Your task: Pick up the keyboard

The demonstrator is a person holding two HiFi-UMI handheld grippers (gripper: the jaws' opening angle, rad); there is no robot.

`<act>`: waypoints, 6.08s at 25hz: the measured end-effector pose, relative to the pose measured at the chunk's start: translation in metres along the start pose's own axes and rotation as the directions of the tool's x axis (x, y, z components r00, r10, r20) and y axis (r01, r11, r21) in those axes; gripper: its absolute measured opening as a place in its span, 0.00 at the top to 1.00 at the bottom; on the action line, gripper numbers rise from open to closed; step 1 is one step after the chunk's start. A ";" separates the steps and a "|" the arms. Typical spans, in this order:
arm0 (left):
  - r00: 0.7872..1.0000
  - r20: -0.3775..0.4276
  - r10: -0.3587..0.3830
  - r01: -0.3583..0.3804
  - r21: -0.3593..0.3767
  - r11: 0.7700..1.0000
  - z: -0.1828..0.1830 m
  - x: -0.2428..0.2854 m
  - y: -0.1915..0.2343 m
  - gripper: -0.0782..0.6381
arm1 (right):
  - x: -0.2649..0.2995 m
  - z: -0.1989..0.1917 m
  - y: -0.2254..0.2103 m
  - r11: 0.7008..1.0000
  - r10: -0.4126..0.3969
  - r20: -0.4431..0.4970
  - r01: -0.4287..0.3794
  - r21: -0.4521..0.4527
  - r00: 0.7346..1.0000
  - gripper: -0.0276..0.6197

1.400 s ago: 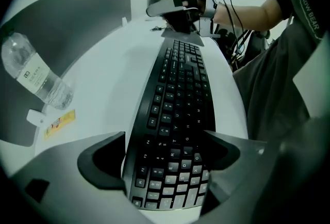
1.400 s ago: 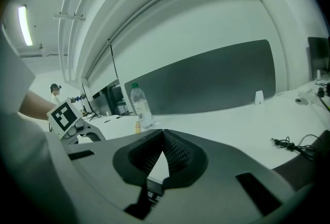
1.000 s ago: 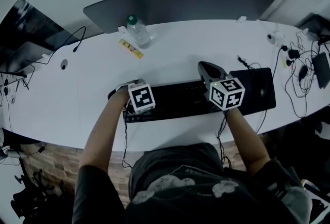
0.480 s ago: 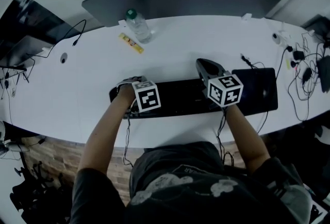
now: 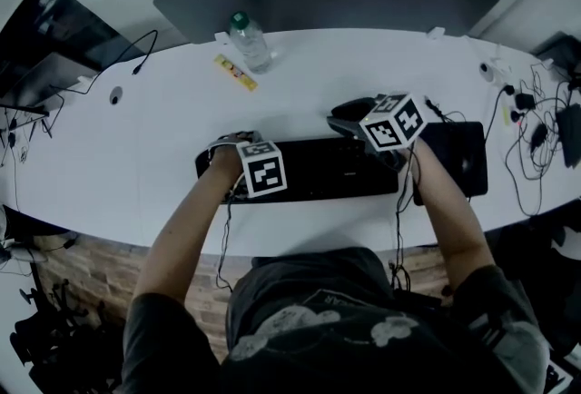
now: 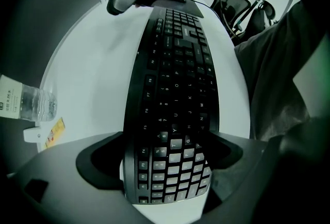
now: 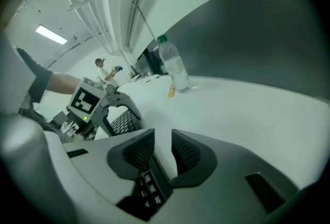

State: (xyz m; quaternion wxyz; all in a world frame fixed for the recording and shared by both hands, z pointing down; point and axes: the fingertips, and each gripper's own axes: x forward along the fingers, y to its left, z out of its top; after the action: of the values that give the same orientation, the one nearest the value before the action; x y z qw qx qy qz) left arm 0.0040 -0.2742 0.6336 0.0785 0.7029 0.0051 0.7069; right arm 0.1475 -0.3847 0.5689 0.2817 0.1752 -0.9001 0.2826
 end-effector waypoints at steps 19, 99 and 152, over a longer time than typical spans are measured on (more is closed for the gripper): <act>0.998 0.048 -0.052 0.053 -0.024 0.998 0.001 0.003 0.003 0.21 | 0.012 -0.047 0.021 0.927 0.301 -0.467 -0.370 -0.062 0.832 0.64; 0.984 0.130 0.125 -0.135 0.076 0.988 -0.004 -0.063 -0.026 0.28 | -0.040 -0.043 0.117 0.746 -0.322 -0.524 -0.129 -0.654 0.789 0.78; 0.433 0.882 0.187 0.136 -0.269 0.953 -0.116 -0.149 -0.158 0.77 | -0.064 -0.073 0.359 0.537 -0.837 0.321 0.779 0.323 0.444 0.95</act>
State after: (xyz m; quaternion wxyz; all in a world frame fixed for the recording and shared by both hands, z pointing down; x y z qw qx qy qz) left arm -0.0954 -0.1240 0.4661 0.1640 0.9497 -0.1556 0.2165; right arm 0.0566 -0.0502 0.4327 0.1594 0.6593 -0.7244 0.1231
